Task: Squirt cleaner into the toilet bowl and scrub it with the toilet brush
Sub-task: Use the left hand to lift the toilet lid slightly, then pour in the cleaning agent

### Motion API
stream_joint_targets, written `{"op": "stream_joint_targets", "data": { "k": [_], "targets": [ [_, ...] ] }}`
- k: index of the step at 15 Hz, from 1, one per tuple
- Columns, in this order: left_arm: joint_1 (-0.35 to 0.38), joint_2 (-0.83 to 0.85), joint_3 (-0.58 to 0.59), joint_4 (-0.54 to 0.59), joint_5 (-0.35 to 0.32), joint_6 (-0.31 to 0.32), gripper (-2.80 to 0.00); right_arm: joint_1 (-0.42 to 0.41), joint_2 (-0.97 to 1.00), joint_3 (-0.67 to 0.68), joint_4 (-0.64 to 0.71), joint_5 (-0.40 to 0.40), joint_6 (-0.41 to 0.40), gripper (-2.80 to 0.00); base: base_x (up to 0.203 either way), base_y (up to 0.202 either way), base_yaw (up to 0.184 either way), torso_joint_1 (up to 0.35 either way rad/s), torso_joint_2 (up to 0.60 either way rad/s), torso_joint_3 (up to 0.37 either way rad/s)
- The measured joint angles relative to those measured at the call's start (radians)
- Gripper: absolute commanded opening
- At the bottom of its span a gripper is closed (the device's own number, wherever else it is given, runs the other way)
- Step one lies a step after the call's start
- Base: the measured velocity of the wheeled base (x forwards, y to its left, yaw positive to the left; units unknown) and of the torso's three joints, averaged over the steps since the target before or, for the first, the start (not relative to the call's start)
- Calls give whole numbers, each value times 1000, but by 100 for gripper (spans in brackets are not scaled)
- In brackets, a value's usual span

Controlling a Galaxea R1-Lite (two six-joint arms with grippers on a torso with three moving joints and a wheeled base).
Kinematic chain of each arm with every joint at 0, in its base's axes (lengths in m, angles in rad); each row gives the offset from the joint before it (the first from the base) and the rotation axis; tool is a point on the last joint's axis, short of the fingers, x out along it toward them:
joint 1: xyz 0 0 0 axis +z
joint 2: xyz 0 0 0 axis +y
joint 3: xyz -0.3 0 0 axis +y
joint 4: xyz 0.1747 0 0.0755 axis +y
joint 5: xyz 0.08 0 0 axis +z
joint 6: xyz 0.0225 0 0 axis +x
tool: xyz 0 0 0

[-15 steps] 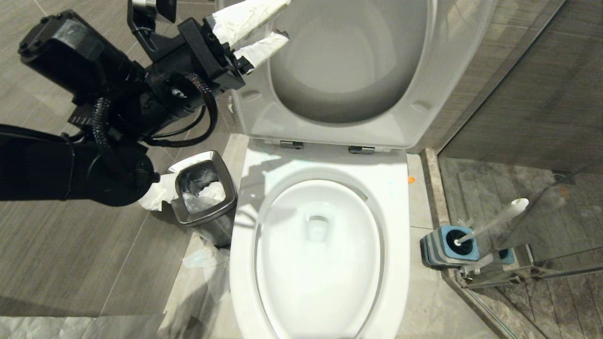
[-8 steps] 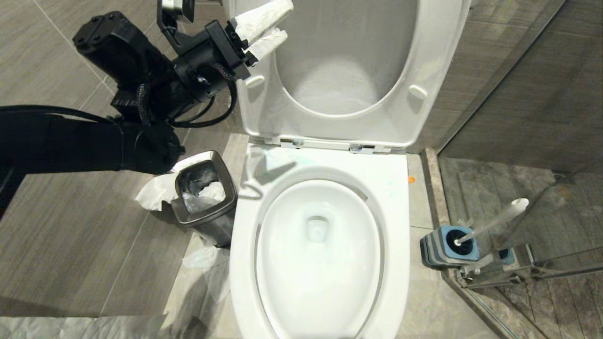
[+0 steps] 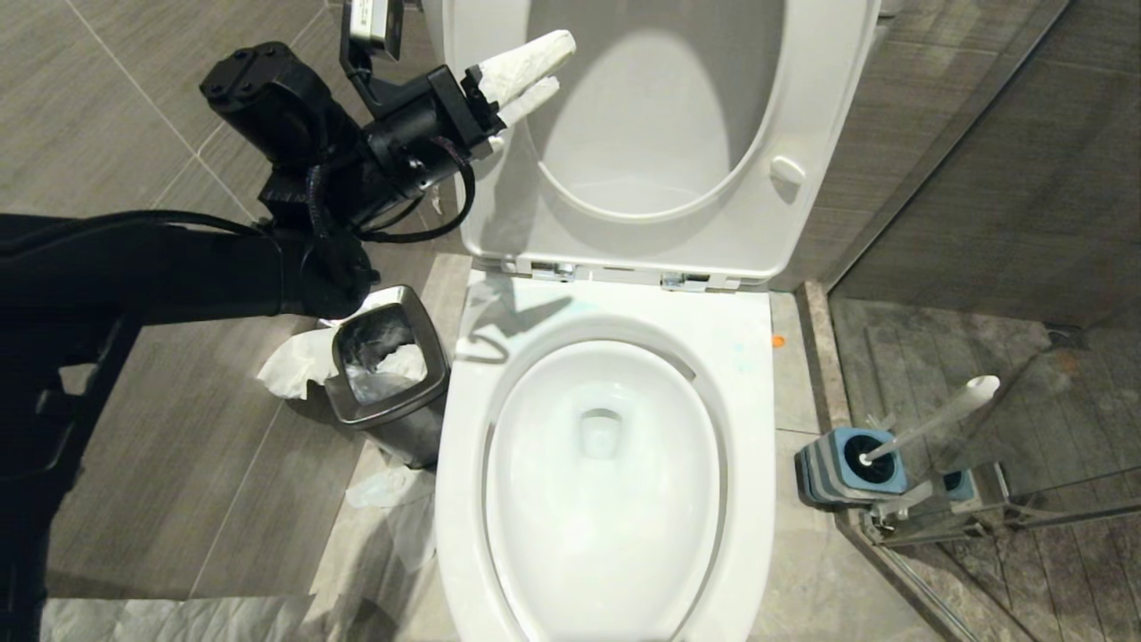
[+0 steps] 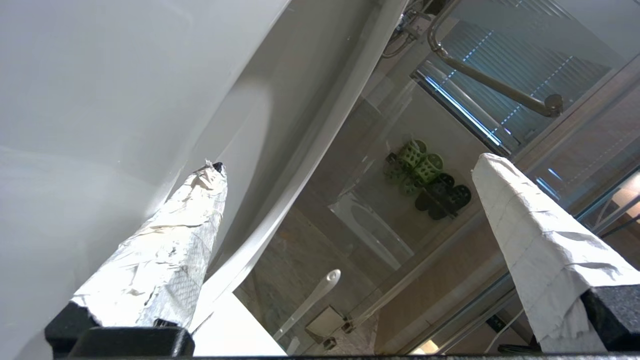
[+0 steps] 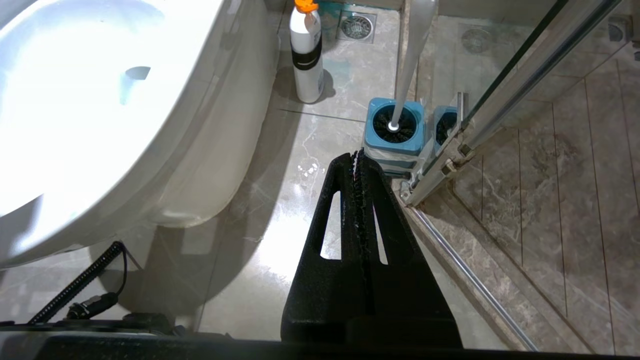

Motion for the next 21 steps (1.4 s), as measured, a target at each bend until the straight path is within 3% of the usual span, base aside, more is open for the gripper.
{"op": "stream_joint_targets", "data": {
  "k": [6,11,16,20,21],
  "targets": [
    [-4,-105,28,75,13,-55,0,0,0,0,0,0,0,-280,0,0,0,0,0,0],
    [-6,-391,218,156,10,-157,0,0,0,0,0,0,0,-280,0,0,0,0,0,0],
    [0,-722,361,395,7,-164,0,0,0,0,0,0,0,-280,0,0,0,0,0,0],
    [15,-935,380,648,-19,-109,0,0,0,0,0,0,0,-280,0,0,0,0,0,0],
    [19,-983,380,712,-30,-84,-280,0,0,0,0,1,0,-280,0,0,0,0,0,0]
  ]
}}
